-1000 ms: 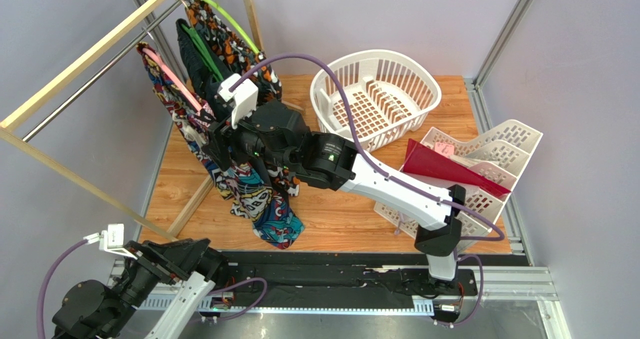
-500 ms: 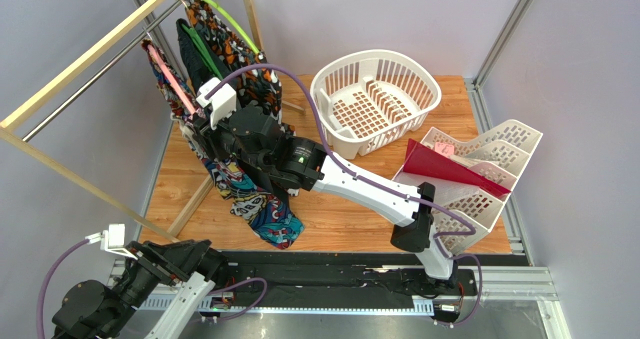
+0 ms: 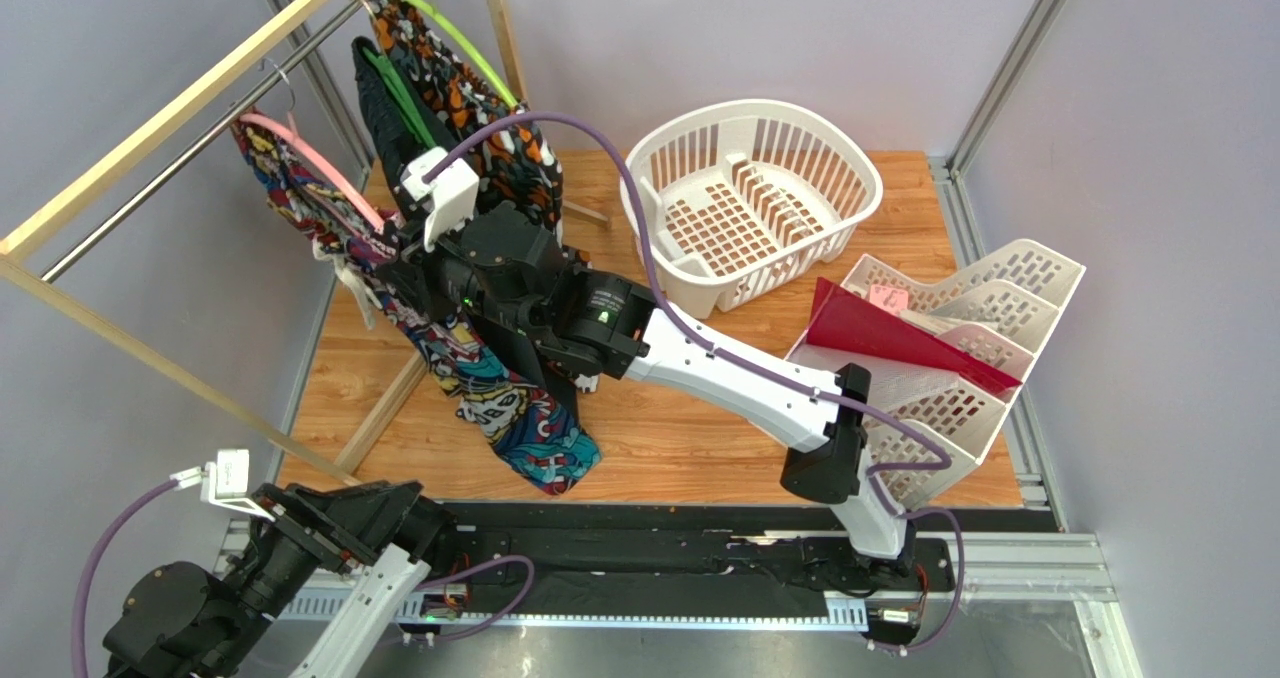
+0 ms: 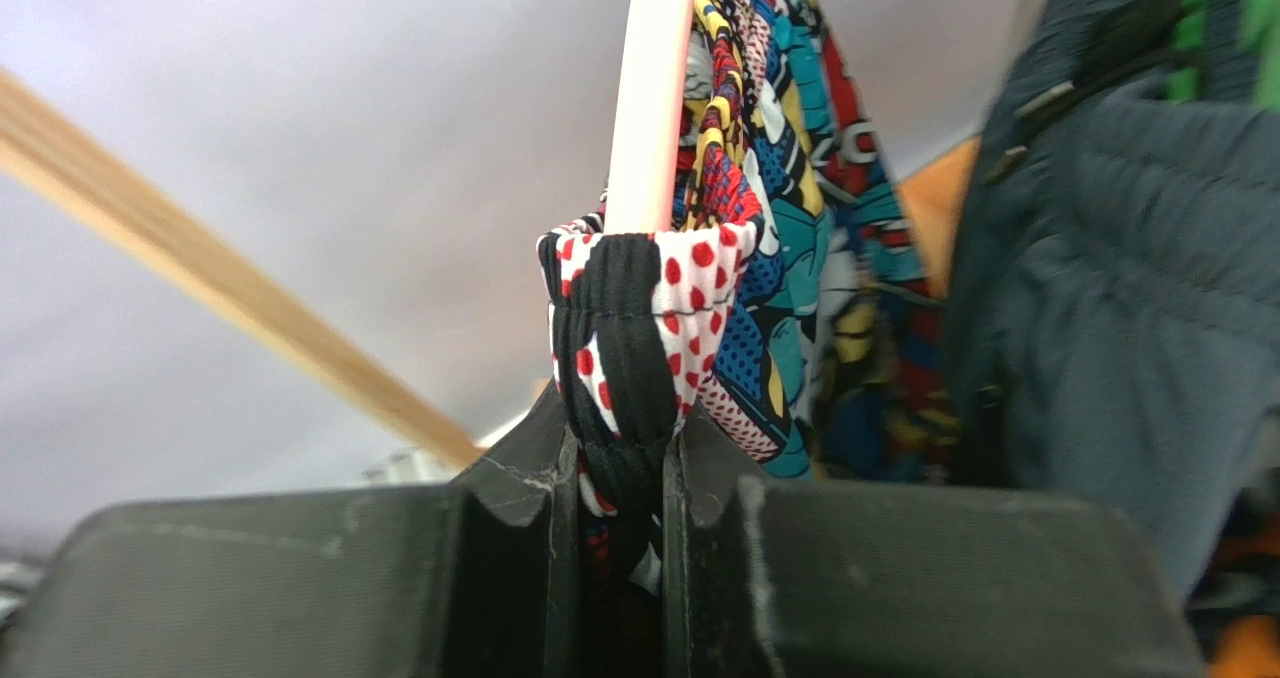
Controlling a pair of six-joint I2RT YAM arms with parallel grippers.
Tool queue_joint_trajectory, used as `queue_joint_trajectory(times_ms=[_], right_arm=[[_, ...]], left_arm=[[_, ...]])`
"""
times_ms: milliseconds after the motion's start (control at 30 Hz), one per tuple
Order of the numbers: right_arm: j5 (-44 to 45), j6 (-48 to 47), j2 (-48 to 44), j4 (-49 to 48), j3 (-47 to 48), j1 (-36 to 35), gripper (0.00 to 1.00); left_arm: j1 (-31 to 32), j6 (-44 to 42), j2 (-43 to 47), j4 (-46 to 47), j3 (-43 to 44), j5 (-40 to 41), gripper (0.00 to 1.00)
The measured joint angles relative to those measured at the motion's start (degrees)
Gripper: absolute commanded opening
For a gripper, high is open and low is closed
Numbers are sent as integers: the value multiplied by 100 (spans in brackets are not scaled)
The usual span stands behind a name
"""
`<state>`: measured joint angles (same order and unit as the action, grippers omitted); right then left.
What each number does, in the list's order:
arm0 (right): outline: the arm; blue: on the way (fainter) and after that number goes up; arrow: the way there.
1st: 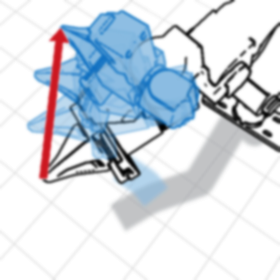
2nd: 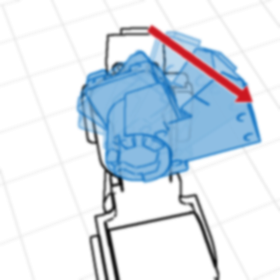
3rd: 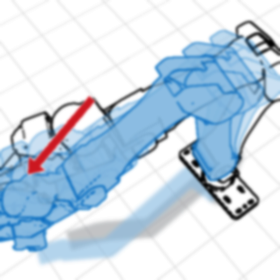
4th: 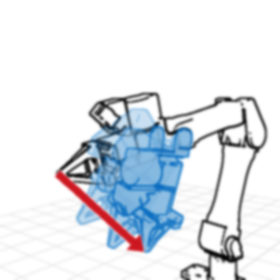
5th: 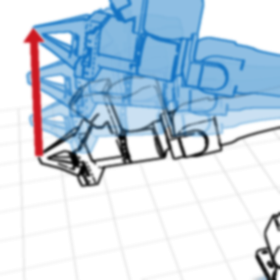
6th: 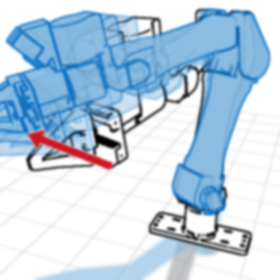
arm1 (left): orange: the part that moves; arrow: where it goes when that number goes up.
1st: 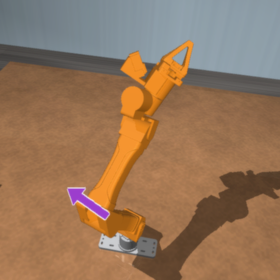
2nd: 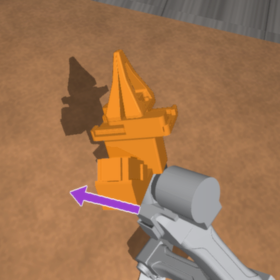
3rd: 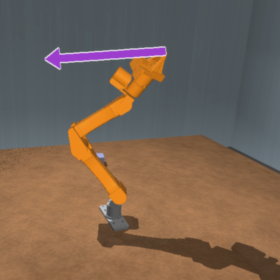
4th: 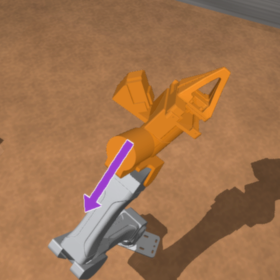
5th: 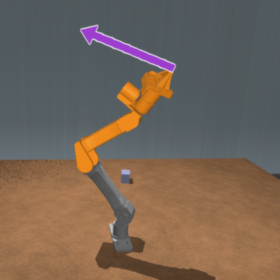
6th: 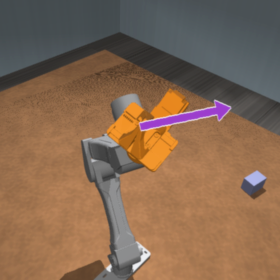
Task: Remove the shorts from the hanger
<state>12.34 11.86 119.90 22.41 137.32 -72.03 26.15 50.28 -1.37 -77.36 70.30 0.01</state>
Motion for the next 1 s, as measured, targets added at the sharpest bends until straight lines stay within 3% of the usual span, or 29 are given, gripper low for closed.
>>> queue_joint_trajectory(times_ms=[567,1000], right_arm=[[-2192,3375,-555,-778,-498,575,0],[-2529,4113,-1161,-1711,-1718,647,0]], left_arm=[[0,72,55,-2,-9,-48,89],[2,83,59,-2,-13,-59,89]])
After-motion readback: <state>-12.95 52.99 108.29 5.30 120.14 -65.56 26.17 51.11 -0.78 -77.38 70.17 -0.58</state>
